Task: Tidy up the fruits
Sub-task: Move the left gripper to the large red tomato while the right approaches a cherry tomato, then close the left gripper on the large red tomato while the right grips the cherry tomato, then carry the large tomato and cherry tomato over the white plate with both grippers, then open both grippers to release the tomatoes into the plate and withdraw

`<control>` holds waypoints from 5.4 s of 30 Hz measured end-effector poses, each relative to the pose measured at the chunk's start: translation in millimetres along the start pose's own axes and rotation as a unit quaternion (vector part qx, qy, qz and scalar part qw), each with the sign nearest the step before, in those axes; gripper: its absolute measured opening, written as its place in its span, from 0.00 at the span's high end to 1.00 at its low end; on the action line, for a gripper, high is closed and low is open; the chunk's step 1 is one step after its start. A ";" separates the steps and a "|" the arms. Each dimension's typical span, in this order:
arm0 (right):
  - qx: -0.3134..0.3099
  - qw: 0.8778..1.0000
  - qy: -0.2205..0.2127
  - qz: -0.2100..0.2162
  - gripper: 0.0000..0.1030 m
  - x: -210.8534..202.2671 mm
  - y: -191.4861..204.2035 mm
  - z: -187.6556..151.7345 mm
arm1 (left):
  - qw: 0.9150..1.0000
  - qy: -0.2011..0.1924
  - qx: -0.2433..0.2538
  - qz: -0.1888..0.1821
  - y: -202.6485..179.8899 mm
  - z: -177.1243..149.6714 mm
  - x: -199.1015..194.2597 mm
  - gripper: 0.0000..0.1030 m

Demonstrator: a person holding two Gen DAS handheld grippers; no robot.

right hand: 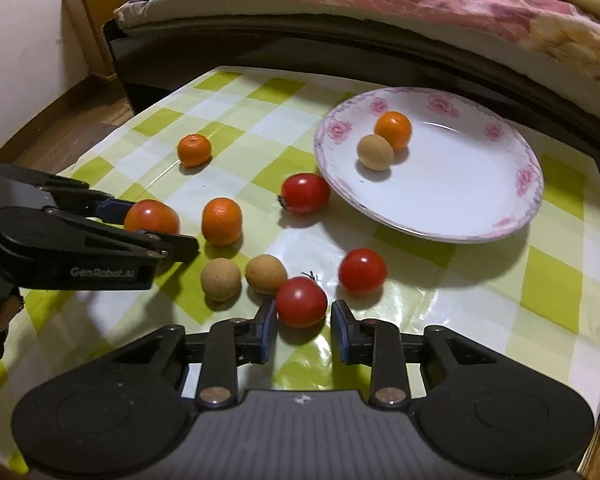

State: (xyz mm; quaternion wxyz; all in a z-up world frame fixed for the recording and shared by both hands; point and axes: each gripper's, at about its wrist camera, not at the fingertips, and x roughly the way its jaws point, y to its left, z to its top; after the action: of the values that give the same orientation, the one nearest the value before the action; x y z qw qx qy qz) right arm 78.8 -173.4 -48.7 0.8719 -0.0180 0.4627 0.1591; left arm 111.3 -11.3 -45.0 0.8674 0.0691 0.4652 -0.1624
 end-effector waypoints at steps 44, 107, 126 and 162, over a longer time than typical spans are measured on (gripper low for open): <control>-0.012 1.000 -0.001 0.000 0.71 -1.6 2.7 1.1 | 1.000 0.014 -0.003 0.004 -2.0 -7.6 -10.9 0.53; 0.035 0.998 -0.042 -0.009 0.71 -36.7 -29.6 9.2 | 0.999 -0.010 0.018 -0.035 -62.8 44.5 -4.6 0.53; 0.066 0.995 -0.061 -0.040 0.71 -22.6 -76.8 40.3 | 0.999 -0.023 0.012 -0.039 -79.4 91.4 34.4 0.54; 0.106 0.989 -0.097 -0.041 0.67 -21.2 -106.9 59.1 | 0.997 -0.058 0.006 -0.042 -82.7 104.8 9.2 0.44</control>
State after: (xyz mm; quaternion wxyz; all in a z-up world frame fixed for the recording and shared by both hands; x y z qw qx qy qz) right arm 146.6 -269.8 -10.1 0.9154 0.0712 0.3892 0.0744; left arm 169.6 -119.2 8.4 0.8850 0.0449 0.4157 -0.2048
